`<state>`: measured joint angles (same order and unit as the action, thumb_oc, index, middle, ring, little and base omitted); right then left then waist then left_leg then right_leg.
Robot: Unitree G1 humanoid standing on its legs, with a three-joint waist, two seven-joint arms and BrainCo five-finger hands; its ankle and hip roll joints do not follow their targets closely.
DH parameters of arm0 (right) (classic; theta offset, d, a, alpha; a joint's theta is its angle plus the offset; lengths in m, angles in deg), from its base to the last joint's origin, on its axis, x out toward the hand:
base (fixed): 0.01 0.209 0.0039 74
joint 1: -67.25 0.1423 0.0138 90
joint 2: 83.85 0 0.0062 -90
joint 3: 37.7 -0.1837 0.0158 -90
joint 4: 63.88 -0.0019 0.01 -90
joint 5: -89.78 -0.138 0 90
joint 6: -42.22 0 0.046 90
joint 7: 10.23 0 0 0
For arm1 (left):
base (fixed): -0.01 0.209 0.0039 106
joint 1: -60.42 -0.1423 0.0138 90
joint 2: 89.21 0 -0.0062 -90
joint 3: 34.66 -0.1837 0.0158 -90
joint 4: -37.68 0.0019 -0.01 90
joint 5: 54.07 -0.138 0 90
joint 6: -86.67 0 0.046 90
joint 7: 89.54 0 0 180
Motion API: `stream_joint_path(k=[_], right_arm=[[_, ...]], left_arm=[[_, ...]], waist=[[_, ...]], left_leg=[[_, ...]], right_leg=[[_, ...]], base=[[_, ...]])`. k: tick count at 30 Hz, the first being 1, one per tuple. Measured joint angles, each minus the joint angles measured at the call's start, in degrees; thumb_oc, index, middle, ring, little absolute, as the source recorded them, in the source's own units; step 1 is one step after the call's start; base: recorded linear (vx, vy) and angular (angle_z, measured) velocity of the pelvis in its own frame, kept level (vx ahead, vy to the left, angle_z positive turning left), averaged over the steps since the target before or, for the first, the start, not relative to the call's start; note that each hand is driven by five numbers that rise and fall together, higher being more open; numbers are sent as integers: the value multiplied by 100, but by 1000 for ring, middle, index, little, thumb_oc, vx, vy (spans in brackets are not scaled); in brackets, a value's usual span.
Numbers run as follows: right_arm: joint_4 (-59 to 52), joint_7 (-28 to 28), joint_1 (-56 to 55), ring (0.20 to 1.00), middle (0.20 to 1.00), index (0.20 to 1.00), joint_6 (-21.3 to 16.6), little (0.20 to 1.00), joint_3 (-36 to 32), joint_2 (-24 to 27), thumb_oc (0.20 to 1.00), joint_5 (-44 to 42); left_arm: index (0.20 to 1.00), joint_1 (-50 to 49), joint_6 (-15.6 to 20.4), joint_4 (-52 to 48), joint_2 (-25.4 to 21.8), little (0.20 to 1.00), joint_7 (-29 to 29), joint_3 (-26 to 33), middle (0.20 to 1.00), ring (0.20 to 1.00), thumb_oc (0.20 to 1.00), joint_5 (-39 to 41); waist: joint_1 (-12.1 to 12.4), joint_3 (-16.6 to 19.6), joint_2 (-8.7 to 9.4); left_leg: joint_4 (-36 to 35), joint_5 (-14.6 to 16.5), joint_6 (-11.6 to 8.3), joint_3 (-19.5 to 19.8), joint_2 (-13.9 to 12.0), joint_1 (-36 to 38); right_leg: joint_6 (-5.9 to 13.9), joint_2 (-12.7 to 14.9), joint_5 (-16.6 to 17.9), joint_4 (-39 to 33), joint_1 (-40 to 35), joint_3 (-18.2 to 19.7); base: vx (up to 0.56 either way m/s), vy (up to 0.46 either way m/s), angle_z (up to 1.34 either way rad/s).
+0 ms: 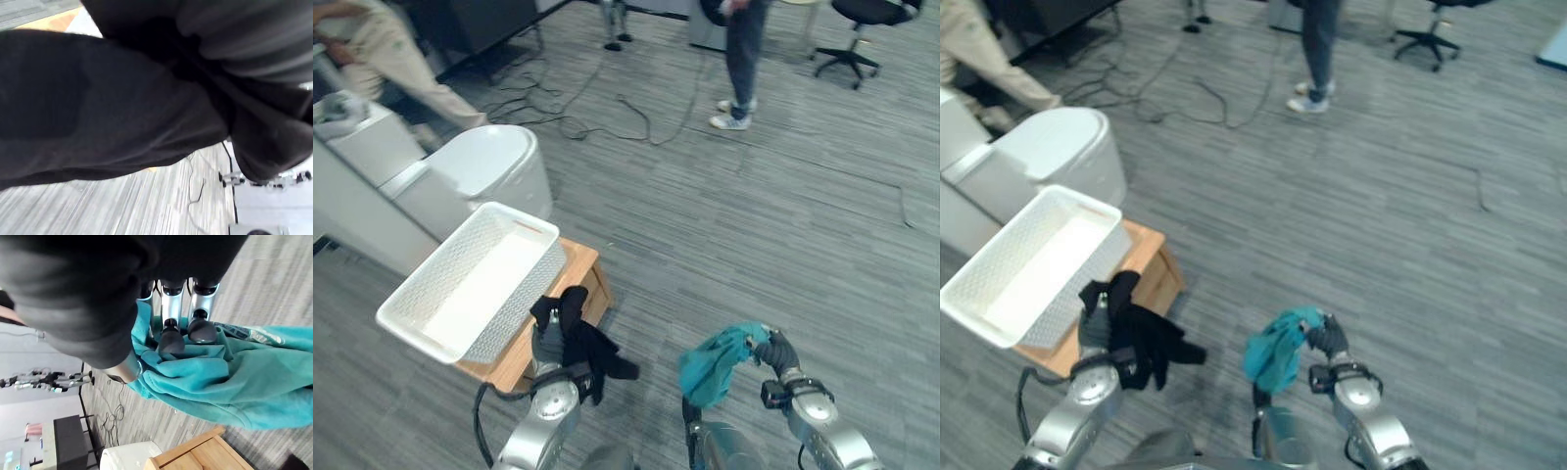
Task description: Tidy up the quilt and then pick up the clothes from the bed and put them into the laundry hamper.
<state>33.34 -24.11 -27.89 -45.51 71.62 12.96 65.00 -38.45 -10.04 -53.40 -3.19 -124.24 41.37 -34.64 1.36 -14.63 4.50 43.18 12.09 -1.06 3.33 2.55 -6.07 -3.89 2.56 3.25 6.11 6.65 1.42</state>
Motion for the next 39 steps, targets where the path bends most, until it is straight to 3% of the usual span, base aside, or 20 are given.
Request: stream_joint_path(k=[2,5,6,8,11,13,14,15,17,18,19,20,21,22,25,29,33,34,35,39], right_arm=[[99,32,-114,200,200,200,3,200,-174,-20,200,6],[36,42,-457,200,200,200,16,200,-223,-21,200,33],[18,30,-621,200,200,200,21,200,-210,-5,200,66],[11,37,-736,200,200,200,22,200,-70,129,200,199],[9,8,-703,200,200,200,-15,200,101,127,200,223],[-7,-85,-626,200,200,200,-26,200,170,74,200,224],[-33,-188,-614,200,200,200,-27,200,226,20,200,221],[-101,-221,-645,200,200,200,-30,200,268,35,200,222],[-199,-229,-625,200,200,200,-58,200,334,26,200,222],[-142,-222,-626,200,200,200,-81,200,389,15,200,223],[-49,-226,-581,200,200,200,-141,200,418,-145,200,222],[-121,-219,-588,200,200,200,-188,200,420,-92,200,218],[28,-219,-520,200,200,200,-199,200,414,-174,200,211],[104,-227,-504,200,200,200,-179,200,375,-241,200,215],[-51,-188,-516,200,200,200,-175,200,385,-296,200,227],[143,-141,107,200,200,200,-160,200,357,-290,200,223],[131,-163,347,200,200,200,-98,200,291,-213,200,222],[94,-178,345,200,200,200,-81,200,261,-210,200,222],[68,-200,336,200,200,200,-49,200,230,-177,200,223],[45,-239,178,200,200,200,43,200,151,-181,200,224]], left_arm=[[200,59,16,276,35,200,174,50,200,200,200,5],[200,-279,138,281,19,200,263,107,200,200,200,19],[200,-291,162,279,26,200,309,92,200,200,200,30],[200,-274,181,275,49,200,325,91,200,200,200,30],[200,-203,192,279,66,200,365,93,200,200,200,28],[200,-145,182,270,97,200,357,71,200,200,200,14],[200,-86,157,272,111,200,353,44,200,200,200,12],[200,-43,151,264,103,200,346,21,200,200,200,12],[200,52,146,255,-2,200,325,50,200,200,200,12],[200,123,145,351,-20,200,319,78,200,200,200,13],[200,266,154,479,-172,200,304,103,200,200,200,13],[200,298,164,473,-251,200,342,88,200,200,200,12],[200,377,163,600,-303,200,372,92,200,200,200,3],[200,409,163,656,-289,200,414,41,200,200,200,3],[200,157,166,321,-182,200,443,-160,200,200,200,9],[200,110,169,139,-189,200,327,-257,200,200,200,5],[200,146,208,-274,-190,200,248,-237,200,200,200,21],[200,165,286,-378,-209,200,191,-228,200,200,200,22],[200,172,295,-632,-209,200,148,-100,200,200,200,41],[200,17,389,-1313,-221,200,66,550,200,200,200,267]], waist=[[-169,-180,11],[-218,-267,-138],[-230,-334,-244],[-194,-345,-350],[-92,-361,-330],[34,-387,-308],[21,-397,-309],[9,-402,-300],[-81,-448,-393],[-151,-468,-378],[-229,-472,-115],[-260,-483,-213],[-265,-539,-97],[-296,-529,-70],[-212,-459,-29],[-6,-410,21],[47,-413,56],[43,-393,49],[39,-377,-24],[187,-366,8]], left_leg=[[-225,-24,39,-999,-417,-598],[-2074,-224,117,-1804,-591,-669],[-2844,-444,130,-1883,-544,-670],[-3425,-755,115,-1821,-546,-539],[-3632,-1157,210,-1661,-426,-280],[-3591,-1248,486,-1619,-177,-179],[-3589,-1227,553,-1493,6,-22],[-3652,-1263,525,-1297,143,67],[-3887,-1316,413,-1006,244,243],[-4051,-1137,85,-877,253,336],[-3432,-906,502,-831,345,122],[-3374,-865,454,-436,161,198],[-3433,-946,637,-304,368,328],[-3694,-1017,653,-65,434,501],[-4179,-1178,707,216,499,977],[-4390,-1155,665,224,514,1316],[-3910,-891,243,202,490,1142],[-3877,-782,219,131,347,1056],[-4203,-879,153,3,-74,1046],[-4504,-1134,207,-29,-69,1141]], right_leg=[[124,207,-78,-346,-473,-641],[210,201,-243,-359,-696,-1090],[270,196,-313,-357,-762,-1268],[378,157,-421,-318,-830,-1410],[623,300,-753,100,-852,-1426],[785,671,-1038,1359,-530,-1418],[783,950,-1142,2624,1,-1234],[734,990,-1213,3073,241,-1033],[783,753,-1317,2839,458,-718],[770,536,-1318,2308,507,-608],[1031,516,-1175,1243,525,-186],[1215,352,-1058,1019,554,-79],[1317,354,-921,764,513,159],[1203,193,-686,522,581,401],[1174,87,-288,186,303,188],[896,279,442,-591,-490,99],[729,345,532,-1068,-928,-44],[692,331,492,-1067,-948,-42],[683,182,460,-1067,-935,-111],[697,176,451,-1073,-905,-164]], base=[[222,137,117],[183,167,76],[104,96,61],[143,176,48],[169,235,19],[190,115,8],[175,-45,27],[267,-163,70],[181,-182,87],[123,-206,103],[135,-231,106],[144,-254,103],[117,-190,98],[104,-211,100],[102,-204,83],[80,-48,16],[37,-1,30],[39,16,36],[31,9,24],[3,3,7]])
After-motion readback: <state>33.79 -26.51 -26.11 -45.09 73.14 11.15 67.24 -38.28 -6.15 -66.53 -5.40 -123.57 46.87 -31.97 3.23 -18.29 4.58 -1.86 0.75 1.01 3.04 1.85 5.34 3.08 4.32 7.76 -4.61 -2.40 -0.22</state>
